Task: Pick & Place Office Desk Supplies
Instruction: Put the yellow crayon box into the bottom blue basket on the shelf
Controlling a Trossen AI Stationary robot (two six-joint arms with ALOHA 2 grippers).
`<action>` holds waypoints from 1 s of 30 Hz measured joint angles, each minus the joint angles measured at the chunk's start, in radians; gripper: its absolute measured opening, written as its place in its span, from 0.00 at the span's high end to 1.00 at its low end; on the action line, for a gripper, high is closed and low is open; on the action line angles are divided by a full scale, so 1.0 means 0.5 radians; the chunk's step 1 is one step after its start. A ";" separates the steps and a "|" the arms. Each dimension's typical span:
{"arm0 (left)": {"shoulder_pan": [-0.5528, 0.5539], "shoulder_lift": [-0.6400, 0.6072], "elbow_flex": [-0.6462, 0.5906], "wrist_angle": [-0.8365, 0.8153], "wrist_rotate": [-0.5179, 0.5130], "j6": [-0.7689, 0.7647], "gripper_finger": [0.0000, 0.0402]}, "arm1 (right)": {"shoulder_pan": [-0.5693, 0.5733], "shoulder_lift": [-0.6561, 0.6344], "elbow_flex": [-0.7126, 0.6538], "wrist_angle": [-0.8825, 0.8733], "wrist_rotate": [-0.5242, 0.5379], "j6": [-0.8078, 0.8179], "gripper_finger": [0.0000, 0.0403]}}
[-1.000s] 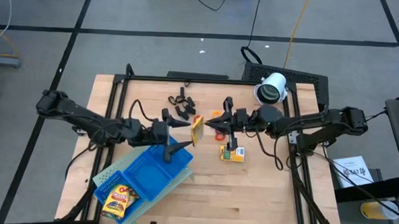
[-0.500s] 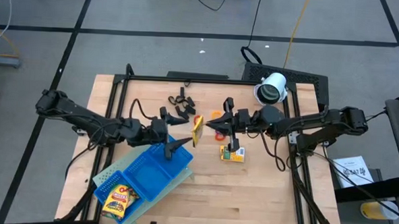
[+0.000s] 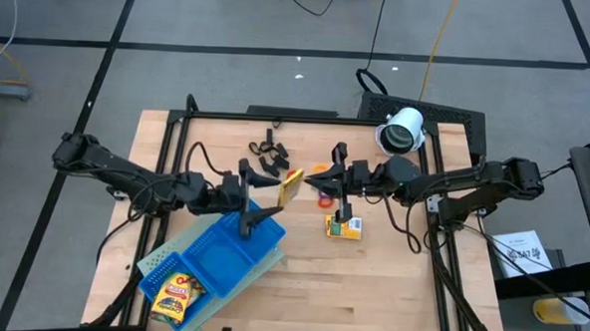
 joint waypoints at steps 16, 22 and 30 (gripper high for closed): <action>0.054 0.001 0.000 0.010 0.132 -0.058 0.23 | 0.014 0.026 0.000 0.089 0.060 -0.017 1.00; 0.079 0.081 -0.001 0.057 -0.018 -0.105 0.23 | 0.014 0.106 -0.001 0.168 0.056 -0.013 1.00; 0.104 0.150 -0.001 0.087 -0.308 -0.060 0.23 | 0.017 0.135 -0.002 0.200 0.045 -0.013 1.00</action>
